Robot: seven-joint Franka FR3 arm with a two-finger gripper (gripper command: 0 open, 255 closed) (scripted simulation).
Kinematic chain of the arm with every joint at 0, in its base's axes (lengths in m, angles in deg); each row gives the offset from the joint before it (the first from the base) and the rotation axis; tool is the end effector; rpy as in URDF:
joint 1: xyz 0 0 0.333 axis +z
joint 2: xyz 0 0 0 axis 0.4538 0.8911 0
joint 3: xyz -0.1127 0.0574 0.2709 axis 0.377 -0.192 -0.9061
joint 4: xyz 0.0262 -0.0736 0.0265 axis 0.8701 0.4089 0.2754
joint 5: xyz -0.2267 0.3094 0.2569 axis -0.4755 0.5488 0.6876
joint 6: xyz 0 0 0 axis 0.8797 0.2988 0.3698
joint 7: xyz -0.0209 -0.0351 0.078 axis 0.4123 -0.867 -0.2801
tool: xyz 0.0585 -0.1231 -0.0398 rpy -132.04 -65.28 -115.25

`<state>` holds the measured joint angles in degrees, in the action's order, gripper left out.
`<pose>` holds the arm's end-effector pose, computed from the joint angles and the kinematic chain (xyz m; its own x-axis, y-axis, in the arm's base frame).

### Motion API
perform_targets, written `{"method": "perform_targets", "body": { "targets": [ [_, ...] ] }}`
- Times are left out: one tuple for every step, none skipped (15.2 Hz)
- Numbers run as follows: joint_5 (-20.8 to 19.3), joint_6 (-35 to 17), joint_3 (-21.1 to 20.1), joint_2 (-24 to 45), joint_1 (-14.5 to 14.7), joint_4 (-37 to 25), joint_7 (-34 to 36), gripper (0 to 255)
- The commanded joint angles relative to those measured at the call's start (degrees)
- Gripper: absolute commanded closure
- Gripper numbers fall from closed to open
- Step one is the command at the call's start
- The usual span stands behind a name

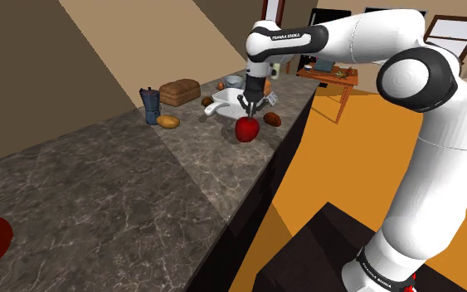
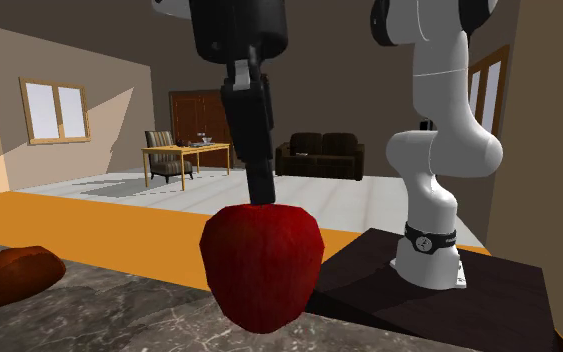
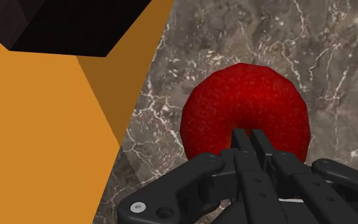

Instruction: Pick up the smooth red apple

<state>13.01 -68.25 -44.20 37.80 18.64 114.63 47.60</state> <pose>0.6837 -0.0490 0.4408 0.6460 -0.7543 -0.1169 -0.7607 -0.6488 -0.0173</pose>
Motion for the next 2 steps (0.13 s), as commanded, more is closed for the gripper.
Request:
{"method": "perform_targets", "body": {
  "targets": [
    [-0.02, 0.96, -0.03, 0.09, 0.05, -1.05, 0.17, 255],
    [-0.02, 0.96, -0.03, 0.09, 0.05, -1.06, 0.17, 255]
  ]
}}
